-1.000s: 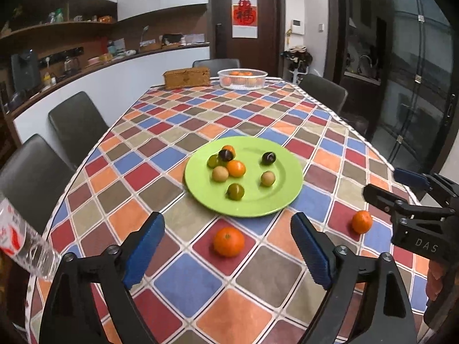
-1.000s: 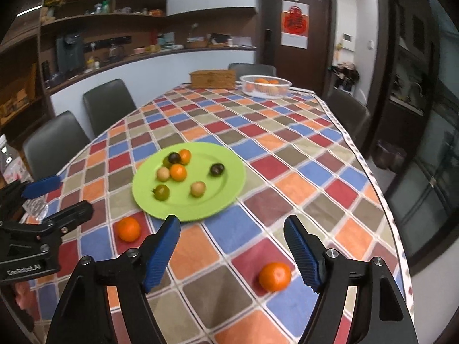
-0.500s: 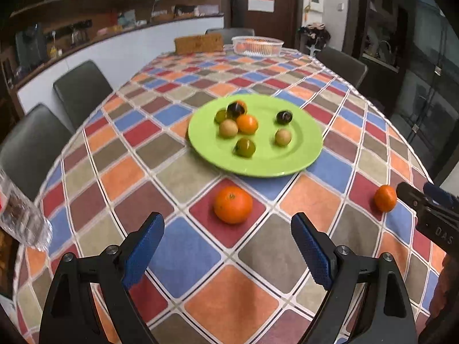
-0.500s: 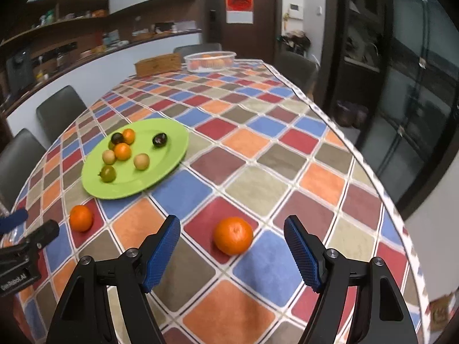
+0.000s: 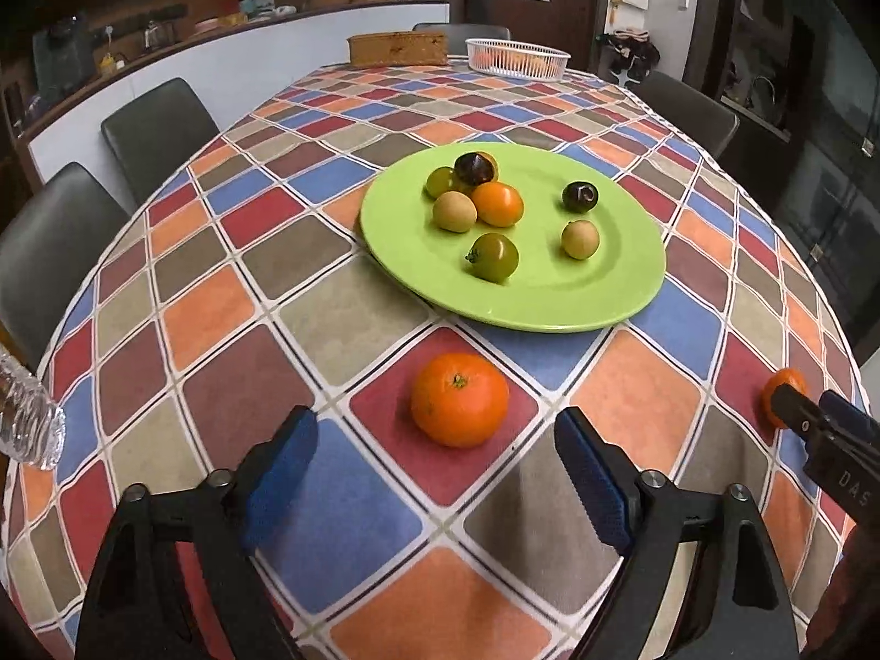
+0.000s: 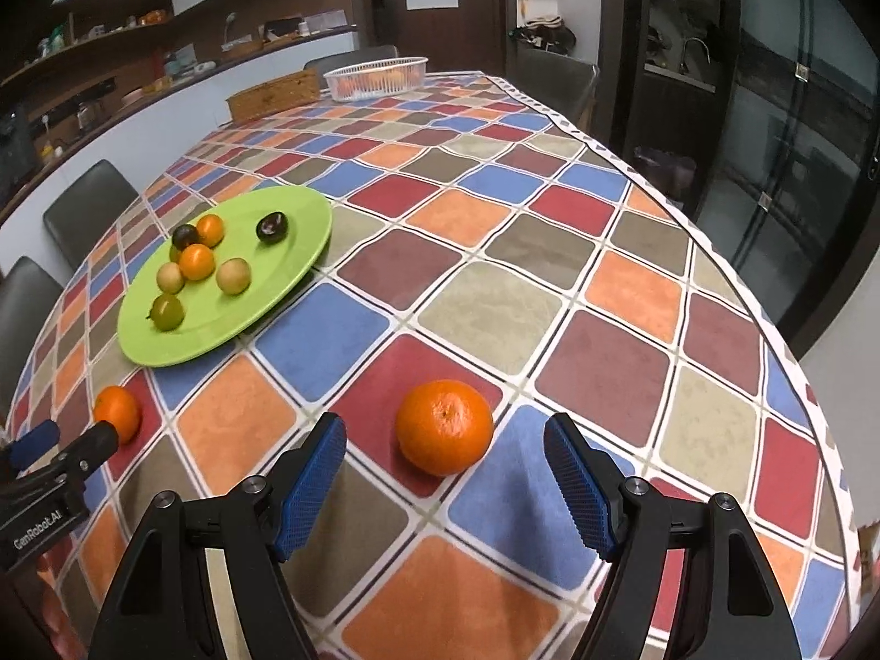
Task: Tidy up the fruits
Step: 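Withdraw both tools from the plate toward the large orange, then grasp the large orange with the left tool while the right tool grasps a tangerine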
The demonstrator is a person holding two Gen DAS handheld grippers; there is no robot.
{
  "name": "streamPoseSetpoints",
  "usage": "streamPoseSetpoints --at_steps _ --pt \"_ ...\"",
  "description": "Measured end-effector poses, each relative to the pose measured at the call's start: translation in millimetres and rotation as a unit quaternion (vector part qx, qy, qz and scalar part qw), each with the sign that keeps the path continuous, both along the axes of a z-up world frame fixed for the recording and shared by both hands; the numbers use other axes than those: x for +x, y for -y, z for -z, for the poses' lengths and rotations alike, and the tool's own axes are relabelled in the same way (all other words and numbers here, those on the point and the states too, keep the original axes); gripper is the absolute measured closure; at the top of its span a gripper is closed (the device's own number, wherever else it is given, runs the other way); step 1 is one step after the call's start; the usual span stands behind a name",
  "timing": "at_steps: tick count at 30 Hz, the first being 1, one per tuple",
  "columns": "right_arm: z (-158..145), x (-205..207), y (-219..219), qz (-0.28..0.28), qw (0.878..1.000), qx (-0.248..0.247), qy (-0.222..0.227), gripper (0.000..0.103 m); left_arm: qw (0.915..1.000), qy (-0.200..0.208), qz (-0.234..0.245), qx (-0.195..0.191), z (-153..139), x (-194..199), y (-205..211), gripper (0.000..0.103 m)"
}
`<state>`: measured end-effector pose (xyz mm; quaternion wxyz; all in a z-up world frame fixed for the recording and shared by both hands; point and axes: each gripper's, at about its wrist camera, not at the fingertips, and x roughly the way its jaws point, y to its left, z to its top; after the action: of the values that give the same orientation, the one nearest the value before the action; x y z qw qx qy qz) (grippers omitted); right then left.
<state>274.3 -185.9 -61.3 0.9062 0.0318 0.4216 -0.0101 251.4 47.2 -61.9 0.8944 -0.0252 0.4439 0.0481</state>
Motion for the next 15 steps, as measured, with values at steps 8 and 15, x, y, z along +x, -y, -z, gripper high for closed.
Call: streamPoseSetpoints --at_steps 8,15 --pt "13 10 1 0.001 1.000 0.000 -0.019 0.039 0.9999 -0.014 0.005 -0.006 11 14 3 0.040" --pt "18 15 0 -0.005 1.000 0.000 -0.027 0.052 0.9997 -0.019 0.006 -0.014 16 19 2 0.056"
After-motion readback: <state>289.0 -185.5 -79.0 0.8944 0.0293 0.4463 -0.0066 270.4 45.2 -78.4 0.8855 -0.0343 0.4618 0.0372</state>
